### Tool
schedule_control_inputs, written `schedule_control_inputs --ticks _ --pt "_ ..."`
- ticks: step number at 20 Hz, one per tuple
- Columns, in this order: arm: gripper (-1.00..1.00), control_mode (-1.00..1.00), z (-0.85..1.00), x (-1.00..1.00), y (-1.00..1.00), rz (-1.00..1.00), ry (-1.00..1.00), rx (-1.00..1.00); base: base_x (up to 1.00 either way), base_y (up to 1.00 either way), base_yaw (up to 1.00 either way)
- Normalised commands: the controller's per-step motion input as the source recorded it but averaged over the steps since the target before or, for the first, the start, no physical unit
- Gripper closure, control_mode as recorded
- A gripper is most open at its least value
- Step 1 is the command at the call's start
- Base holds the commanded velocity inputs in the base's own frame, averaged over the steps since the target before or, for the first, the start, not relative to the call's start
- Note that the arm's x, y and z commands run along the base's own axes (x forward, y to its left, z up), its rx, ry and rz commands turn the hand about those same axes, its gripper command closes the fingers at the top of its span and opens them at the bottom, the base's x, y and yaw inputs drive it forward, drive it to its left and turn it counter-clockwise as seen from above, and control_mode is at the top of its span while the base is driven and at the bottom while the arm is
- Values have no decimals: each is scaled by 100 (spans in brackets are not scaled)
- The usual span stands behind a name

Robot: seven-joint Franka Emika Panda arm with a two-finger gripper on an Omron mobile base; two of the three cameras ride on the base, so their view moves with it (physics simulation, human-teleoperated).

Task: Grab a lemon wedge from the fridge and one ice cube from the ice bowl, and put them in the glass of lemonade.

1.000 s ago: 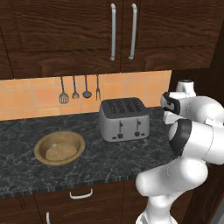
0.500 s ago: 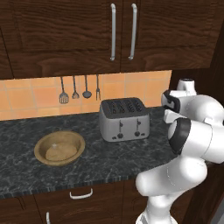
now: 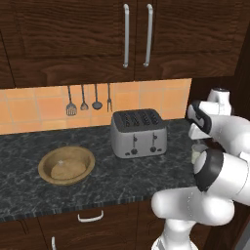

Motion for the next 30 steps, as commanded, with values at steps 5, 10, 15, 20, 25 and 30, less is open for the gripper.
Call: schedule_control_inputs --ticks 5,10,15,20,25,30 --pt "-100 -100 14 -40 27 6 -1 0 0 0 0" --pt "-100 -100 16 -59 73 8 -1 3 0 0 0" --pt "-100 -100 9 -51 100 1 0 0 0 0 0" --pt "-100 -100 12 -67 84 3 2 0 0 0 0" --pt "-100 -100 40 -83 40 9 1 0 0 0 0" --pt "-100 -100 47 -58 8 5 -6 0 0 0 0"
